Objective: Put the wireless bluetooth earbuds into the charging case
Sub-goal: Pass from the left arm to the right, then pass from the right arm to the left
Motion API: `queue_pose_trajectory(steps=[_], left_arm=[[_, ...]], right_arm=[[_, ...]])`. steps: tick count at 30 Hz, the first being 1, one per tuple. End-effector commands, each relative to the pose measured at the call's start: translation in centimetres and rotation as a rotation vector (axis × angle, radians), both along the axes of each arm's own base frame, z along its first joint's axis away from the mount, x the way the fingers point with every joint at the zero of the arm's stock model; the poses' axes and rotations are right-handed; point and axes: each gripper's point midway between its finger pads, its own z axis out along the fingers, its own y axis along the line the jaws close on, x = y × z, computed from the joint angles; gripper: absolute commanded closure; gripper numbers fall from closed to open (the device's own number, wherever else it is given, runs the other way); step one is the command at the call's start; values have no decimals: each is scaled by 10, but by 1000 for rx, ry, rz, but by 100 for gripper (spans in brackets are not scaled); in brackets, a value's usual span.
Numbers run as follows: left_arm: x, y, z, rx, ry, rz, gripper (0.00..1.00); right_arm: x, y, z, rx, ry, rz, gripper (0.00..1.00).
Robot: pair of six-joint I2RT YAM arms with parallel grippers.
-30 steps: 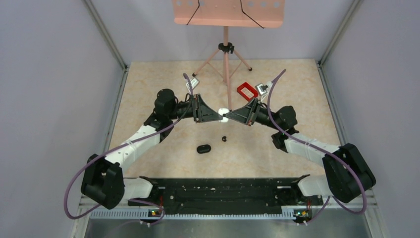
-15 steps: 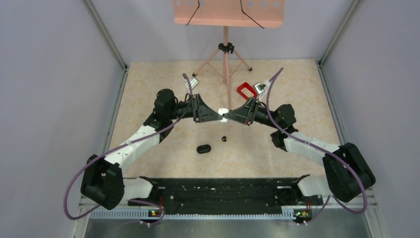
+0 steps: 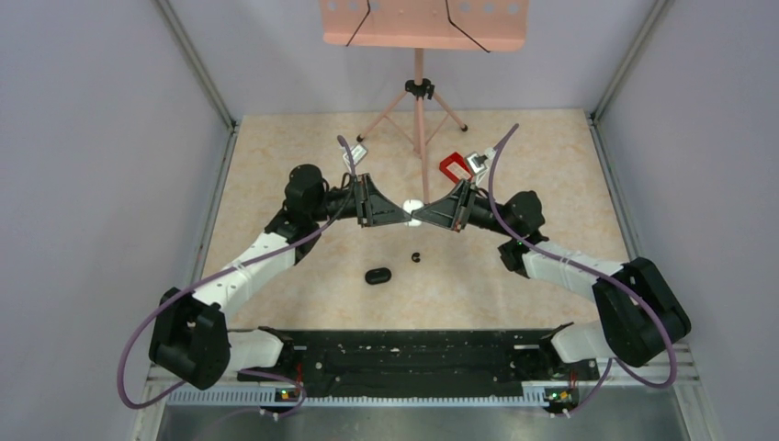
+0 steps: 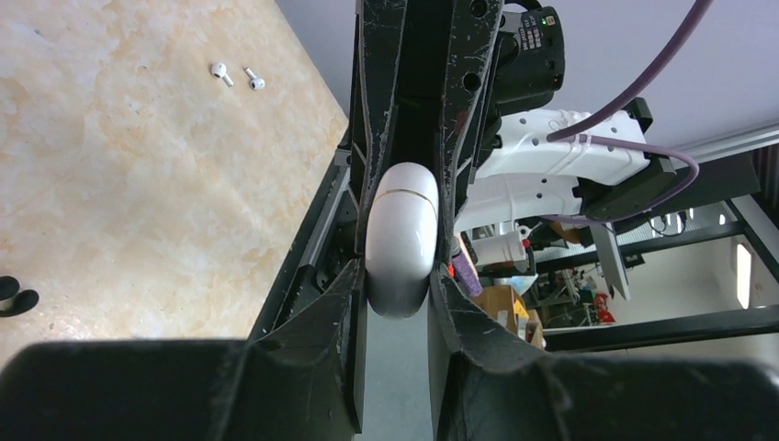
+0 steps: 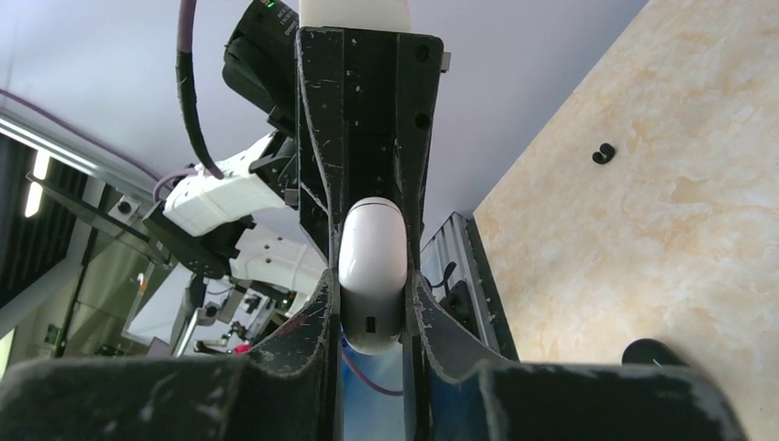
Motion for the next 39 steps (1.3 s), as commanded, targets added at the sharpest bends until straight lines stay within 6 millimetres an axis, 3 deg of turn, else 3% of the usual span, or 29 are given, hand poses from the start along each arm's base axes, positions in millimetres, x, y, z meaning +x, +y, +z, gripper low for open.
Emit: queue_pose_trajectory(steps=[1, 2, 4, 9, 15, 20, 25, 29, 33, 39], left_arm=[[-3, 1, 19, -14, -90, 7, 55], [-3, 1, 19, -11, -93, 10, 48], [-2, 2, 18, -5, -90, 20, 42], [0, 3, 21, -20, -92, 38, 54], [-2, 3, 32, -71, -101, 33, 46], [-4, 5, 34, -86, -103, 34, 47], [-6, 6, 30, -85, -94, 33, 66], [-9, 6, 29, -84, -91, 21, 62], [-8, 6, 32, -88, -97, 26, 100], [-13, 8, 43, -114, -123, 5, 100]], right_arm=[[-9, 3, 21, 41, -74, 29, 100], [-10, 2, 19, 38, -72, 27, 100], [-12, 1, 16, 31, -67, 30, 100], [-16, 0, 15, 34, -62, 43, 100], [-17, 0, 11, 28, -50, 47, 100], [-17, 0, 10, 30, -36, 44, 100], [-16, 0, 11, 38, -32, 41, 100], [-16, -1, 11, 42, -29, 43, 100], [-16, 0, 10, 53, -26, 54, 100], [-20, -7, 5, 102, -13, 103, 100]])
